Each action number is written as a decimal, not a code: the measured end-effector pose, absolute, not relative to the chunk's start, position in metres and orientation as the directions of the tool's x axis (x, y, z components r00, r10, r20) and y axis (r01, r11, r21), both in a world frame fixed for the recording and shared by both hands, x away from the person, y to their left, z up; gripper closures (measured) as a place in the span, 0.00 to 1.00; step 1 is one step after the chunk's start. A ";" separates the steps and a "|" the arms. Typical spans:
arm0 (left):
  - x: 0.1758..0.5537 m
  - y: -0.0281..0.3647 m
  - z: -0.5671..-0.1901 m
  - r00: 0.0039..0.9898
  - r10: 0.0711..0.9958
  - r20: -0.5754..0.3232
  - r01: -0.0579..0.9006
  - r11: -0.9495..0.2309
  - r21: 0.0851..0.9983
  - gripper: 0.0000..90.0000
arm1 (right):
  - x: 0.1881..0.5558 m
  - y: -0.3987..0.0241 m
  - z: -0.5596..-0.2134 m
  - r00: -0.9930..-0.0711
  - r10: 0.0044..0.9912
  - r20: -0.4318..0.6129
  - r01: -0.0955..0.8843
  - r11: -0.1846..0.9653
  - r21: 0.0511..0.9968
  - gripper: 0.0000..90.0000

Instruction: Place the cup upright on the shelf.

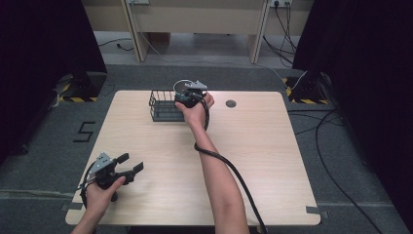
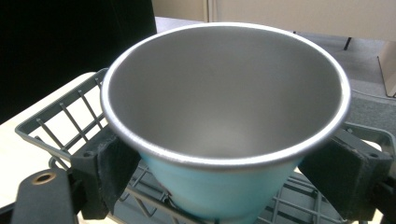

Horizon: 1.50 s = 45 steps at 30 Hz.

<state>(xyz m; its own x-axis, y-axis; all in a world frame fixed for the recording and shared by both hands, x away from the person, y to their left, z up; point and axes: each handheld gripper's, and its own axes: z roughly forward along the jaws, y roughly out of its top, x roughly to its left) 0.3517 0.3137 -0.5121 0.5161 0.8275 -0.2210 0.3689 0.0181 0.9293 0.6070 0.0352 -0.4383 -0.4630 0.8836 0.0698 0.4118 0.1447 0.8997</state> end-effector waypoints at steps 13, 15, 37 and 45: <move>0.352 0.313 -0.512 0.514 0.829 -0.221 0.369 0.018 0.929 0.19 | 0.592 0.029 -0.437 -0.470 0.879 0.074 0.393 0.134 0.910 0.17; 0.352 0.313 -0.512 0.513 0.829 -0.220 0.369 0.018 0.929 0.19 | 0.589 0.027 -0.436 -0.472 0.878 0.076 0.390 0.131 0.911 0.17; 0.351 0.312 -0.513 0.511 0.833 -0.210 0.369 0.008 0.930 0.19 | 0.548 -0.016 -0.439 -0.496 0.864 0.087 0.382 0.127 0.915 0.18; 0.351 0.312 -0.513 0.509 0.836 -0.206 0.369 0.004 0.929 0.19 | 0.531 -0.036 -0.443 -0.509 0.857 0.080 0.387 0.145 0.911 0.19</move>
